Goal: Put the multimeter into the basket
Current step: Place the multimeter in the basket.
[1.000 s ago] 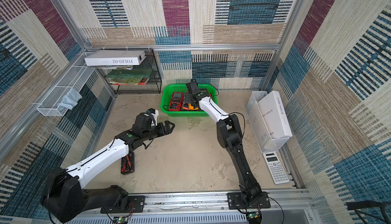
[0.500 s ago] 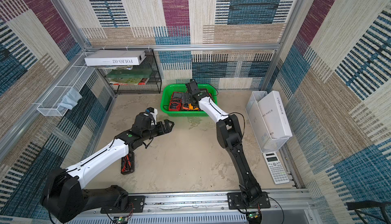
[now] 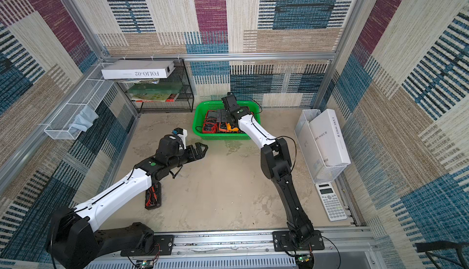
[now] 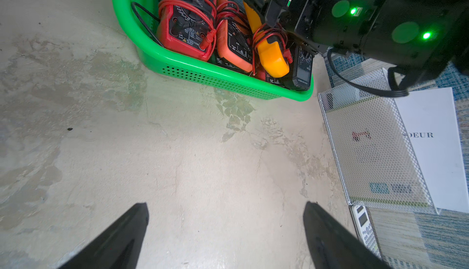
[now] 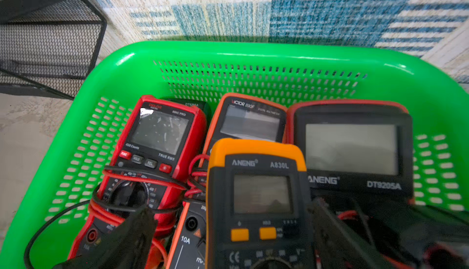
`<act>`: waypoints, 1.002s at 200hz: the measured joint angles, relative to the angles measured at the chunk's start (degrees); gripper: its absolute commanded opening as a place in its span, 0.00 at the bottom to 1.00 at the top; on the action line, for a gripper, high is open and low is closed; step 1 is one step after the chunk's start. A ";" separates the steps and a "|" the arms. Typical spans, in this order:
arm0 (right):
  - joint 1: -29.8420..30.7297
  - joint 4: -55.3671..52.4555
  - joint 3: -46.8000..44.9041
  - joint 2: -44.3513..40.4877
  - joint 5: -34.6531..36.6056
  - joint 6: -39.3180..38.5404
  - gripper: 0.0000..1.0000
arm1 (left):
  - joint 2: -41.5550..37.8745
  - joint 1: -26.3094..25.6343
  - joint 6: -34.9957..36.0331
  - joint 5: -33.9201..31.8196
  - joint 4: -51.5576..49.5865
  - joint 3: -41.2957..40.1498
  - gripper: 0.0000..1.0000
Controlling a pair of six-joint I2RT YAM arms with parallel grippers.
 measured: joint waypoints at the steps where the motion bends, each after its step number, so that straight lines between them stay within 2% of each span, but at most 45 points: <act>1: 0.00 -0.02 0.07 0.00 0.00 0.00 1.00 | -0.02 0.00 0.02 0.00 0.00 0.00 1.00; 84: 0.79 -0.46 1.64 -3.17 0.85 -0.61 1.00 | -3.67 0.00 0.72 -1.68 -2.82 0.00 1.00; 141: 2.78 -2.91 0.74 -7.17 1.86 -0.83 1.00 | -8.20 0.00 0.68 -6.40 -6.93 -1.84 1.00; 168: 4.63 -2.58 -4.94 -11.67 2.43 -0.90 1.00 | -10.75 0.00 -0.42 -10.21 -11.04 -2.58 1.00; 200: 7.82 -0.31 -17.11 -19.08 2.58 -0.76 1.00 | -13.99 0.13 -2.56 -16.44 -17.92 -4.52 1.00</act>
